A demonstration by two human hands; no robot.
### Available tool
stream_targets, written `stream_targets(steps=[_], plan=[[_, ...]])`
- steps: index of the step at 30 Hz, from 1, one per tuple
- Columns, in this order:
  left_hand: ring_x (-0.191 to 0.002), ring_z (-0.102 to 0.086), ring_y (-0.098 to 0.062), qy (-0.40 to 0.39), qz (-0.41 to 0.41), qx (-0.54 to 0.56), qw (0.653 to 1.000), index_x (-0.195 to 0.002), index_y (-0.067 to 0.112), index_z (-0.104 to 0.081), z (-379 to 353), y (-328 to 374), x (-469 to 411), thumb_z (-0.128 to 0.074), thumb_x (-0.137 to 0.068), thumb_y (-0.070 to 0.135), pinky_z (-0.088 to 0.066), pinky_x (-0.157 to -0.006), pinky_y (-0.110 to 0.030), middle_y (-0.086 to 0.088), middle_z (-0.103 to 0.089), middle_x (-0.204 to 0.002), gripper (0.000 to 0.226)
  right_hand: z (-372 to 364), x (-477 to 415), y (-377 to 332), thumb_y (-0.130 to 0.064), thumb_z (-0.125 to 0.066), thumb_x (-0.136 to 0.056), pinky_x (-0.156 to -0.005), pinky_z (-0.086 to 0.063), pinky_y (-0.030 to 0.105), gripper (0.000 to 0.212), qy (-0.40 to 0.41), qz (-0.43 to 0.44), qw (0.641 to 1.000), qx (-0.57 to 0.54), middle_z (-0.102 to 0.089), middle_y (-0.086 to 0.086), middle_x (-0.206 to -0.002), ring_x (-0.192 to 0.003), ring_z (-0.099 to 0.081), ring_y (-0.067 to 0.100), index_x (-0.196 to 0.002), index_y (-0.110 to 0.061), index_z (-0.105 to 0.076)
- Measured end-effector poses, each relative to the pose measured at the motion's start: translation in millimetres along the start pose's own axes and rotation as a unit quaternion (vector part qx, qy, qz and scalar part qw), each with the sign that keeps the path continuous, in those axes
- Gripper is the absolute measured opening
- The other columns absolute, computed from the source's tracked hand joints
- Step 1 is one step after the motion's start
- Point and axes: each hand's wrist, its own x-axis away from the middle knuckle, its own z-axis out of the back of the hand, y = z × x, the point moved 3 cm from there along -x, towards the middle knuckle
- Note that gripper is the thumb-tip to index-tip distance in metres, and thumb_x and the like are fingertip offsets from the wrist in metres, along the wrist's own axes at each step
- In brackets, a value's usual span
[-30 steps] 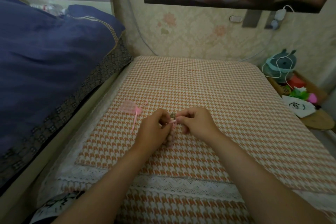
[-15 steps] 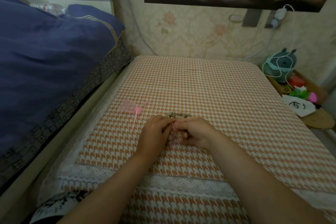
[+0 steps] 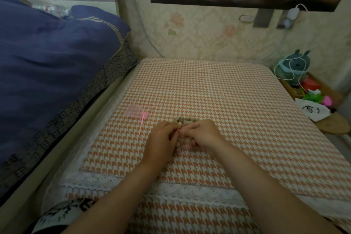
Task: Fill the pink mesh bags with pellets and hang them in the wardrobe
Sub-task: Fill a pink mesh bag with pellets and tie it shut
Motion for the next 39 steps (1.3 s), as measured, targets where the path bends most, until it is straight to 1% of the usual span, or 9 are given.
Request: stream_targets(steps=[4,6,8,13,17,22,32,34,39], plan=[[-0.083,-0.058,-0.010,-0.002,0.003,0.010,1.000,-0.105,0.016,-0.074,1.9,-0.7,1.2,-0.067,-0.089,0.014,-0.043,-0.073,-0.018,0.005,-0.067,-0.089,0.018,-1.0,4.6,-9.1,-0.014,-0.075,-0.089,-0.046,-0.052,0.022,0.008,-0.011,0.082,0.985,0.149,-0.073,0.001,-0.069,-0.042,-0.063,0.008,-0.087,-0.009,-0.081],[-0.084,-0.058,-0.007,0.004,0.007,0.024,1.000,-0.104,0.016,-0.072,3.7,1.5,2.7,-0.066,-0.090,0.014,-0.045,-0.074,-0.017,0.006,-0.066,-0.092,0.015,-1.0,3.4,-6.8,-0.017,-0.071,-0.093,-0.053,-0.059,0.032,0.012,-0.020,0.078,0.981,0.175,-0.074,0.005,-0.077,-0.052,-0.070,0.020,-0.088,-0.011,-0.080],[-0.084,-0.056,-0.003,0.010,0.021,0.056,0.998,-0.098,0.017,-0.067,6.5,4.4,4.3,-0.065,-0.090,0.013,-0.043,-0.072,-0.010,0.007,-0.063,-0.092,0.009,-2.0,3.1,-3.6,-0.019,-0.067,-0.096,-0.059,-0.063,0.040,0.016,-0.034,0.055,0.986,0.154,-0.074,0.011,-0.088,-0.056,-0.071,0.028,-0.092,-0.008,-0.077],[-0.085,-0.053,-0.004,-0.013,0.041,0.083,0.996,-0.086,0.018,-0.060,9.3,3.6,10.8,-0.066,-0.084,0.013,-0.039,-0.070,-0.009,0.006,-0.056,-0.088,0.008,-7.7,2.3,1.7,-0.012,-0.063,-0.098,-0.056,-0.062,0.037,0.015,-0.064,0.002,0.997,0.046,-0.066,0.003,-0.070,-0.044,-0.057,0.009,-0.102,-0.004,-0.074],[-0.082,-0.054,-0.003,-0.005,0.069,0.077,0.995,-0.087,0.023,-0.060,9.1,2.4,15.2,-0.068,-0.085,0.021,-0.044,-0.067,-0.017,0.011,-0.056,-0.086,0.009,-8.9,-0.5,2.6,-0.009,-0.063,-0.097,-0.051,-0.059,0.033,0.016,-0.079,-0.011,0.997,0.008,-0.066,0.012,-0.081,-0.047,-0.053,0.008,-0.107,-0.002,-0.072],[-0.084,-0.058,-0.001,0.056,0.120,0.104,0.986,-0.093,0.022,-0.065,7.8,4.1,21.1,-0.072,-0.085,0.018,-0.052,-0.068,-0.019,0.010,-0.061,-0.091,0.011,-5.8,3.8,-1.7,-0.008,-0.065,-0.096,-0.047,-0.055,0.028,0.010,-0.101,-0.002,0.995,0.017,-0.065,0.012,-0.078,-0.047,-0.054,0.010,-0.095,-0.007,-0.074],[-0.090,-0.059,0.000,0.076,0.047,0.064,0.994,-0.090,0.010,-0.077,6.9,13.4,30.9,-0.075,-0.083,0.005,-0.046,-0.082,-0.006,0.003,-0.067,-0.099,0.009,-0.5,6.2,-1.9,-0.012,-0.069,-0.094,-0.057,-0.062,0.039,0.015,-0.090,0.003,0.994,0.067,-0.071,0.028,-0.088,-0.050,-0.059,0.017,-0.092,0.002,-0.075],[-0.089,-0.057,0.002,0.066,0.047,0.060,0.995,-0.088,0.010,-0.075,7.0,13.6,30.8,-0.073,-0.084,0.005,-0.043,-0.080,-0.003,0.004,-0.066,-0.098,0.007,-1.5,6.9,-1.8,-0.013,-0.069,-0.093,-0.060,-0.063,0.042,0.018,-0.086,-0.002,0.994,0.064,-0.071,0.027,-0.081,-0.050,-0.060,0.018,-0.092,0.004,-0.075],[-0.085,-0.054,-0.005,0.041,0.021,0.041,0.998,-0.089,0.011,-0.065,6.3,14.9,33.0,-0.063,-0.091,0.006,-0.047,-0.073,-0.018,0.005,-0.057,-0.095,0.006,-2.4,11.3,-3.6,-0.013,-0.070,-0.093,-0.060,-0.062,0.038,0.018,-0.088,-0.014,0.995,0.040,-0.068,0.011,-0.062,-0.050,-0.061,0.018,-0.095,0.005,-0.074]])
